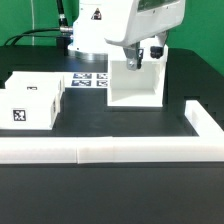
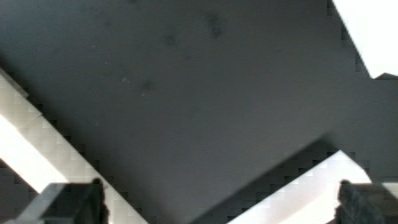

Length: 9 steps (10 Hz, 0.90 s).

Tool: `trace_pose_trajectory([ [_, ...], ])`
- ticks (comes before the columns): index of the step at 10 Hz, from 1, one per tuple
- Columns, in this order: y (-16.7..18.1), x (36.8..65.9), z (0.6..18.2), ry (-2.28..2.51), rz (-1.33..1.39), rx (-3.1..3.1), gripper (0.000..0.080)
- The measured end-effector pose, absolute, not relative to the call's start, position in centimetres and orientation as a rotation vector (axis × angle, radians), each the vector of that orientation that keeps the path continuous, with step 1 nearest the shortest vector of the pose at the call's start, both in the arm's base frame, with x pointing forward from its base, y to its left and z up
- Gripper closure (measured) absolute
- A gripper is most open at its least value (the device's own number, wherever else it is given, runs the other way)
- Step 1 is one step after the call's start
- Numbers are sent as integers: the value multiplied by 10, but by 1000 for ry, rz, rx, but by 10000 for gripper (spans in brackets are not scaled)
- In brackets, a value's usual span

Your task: Assemble drawer

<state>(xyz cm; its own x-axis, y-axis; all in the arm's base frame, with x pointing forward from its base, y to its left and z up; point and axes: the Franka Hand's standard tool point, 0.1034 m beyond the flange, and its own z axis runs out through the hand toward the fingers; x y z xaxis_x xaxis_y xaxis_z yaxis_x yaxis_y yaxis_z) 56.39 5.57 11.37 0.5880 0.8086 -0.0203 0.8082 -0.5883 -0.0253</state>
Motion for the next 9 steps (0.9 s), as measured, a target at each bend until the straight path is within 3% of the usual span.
trace_pose_trajectory([
  [7,56,563,115,-1401,38,-2796,150],
  [9,61,540,127,-1193,32,-2892,150],
])
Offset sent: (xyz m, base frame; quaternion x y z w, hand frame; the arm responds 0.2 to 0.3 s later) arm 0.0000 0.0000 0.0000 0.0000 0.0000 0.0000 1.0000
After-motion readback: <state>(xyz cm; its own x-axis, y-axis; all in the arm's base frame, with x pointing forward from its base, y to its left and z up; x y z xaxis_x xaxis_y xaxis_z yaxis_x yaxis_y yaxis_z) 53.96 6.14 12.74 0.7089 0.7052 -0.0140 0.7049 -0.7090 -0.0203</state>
